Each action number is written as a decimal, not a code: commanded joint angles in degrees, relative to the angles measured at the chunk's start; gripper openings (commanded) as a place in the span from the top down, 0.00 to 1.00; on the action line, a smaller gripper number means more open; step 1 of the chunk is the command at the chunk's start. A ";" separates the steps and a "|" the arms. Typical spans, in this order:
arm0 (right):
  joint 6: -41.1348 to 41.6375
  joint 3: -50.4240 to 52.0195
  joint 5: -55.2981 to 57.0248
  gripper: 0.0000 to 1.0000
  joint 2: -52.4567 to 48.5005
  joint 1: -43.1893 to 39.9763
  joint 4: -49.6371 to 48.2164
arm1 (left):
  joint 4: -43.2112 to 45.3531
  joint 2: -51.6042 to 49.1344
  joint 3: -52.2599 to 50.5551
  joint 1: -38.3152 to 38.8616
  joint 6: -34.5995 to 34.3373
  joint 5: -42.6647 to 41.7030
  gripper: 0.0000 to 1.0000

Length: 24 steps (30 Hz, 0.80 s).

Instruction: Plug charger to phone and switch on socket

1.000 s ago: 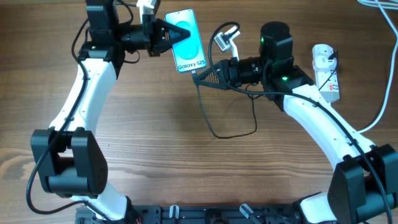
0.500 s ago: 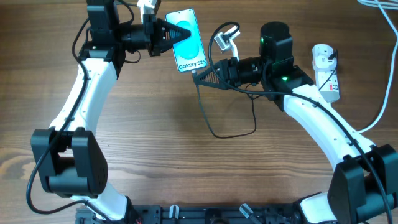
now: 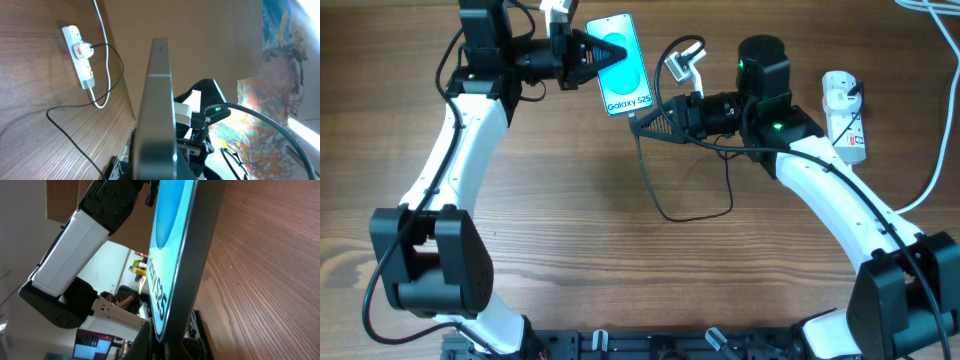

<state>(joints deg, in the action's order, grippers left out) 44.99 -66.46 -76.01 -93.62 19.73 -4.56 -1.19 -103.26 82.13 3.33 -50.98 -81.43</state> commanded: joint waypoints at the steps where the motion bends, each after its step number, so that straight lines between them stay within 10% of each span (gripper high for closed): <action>1: 0.20 -0.48 1.42 0.96 0.20 0.15 -0.59 | 0.39 1.27 0.39 0.22 0.57 -1.51 0.96; 24: 0.33 -0.48 1.16 0.96 0.20 -1.38 -0.79 | 0.39 1.27 0.39 0.20 2.78 -2.97 0.96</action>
<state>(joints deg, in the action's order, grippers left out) 45.01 -66.46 -76.05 -93.62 19.59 -4.78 -1.17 -103.26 82.13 3.33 -49.98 -81.47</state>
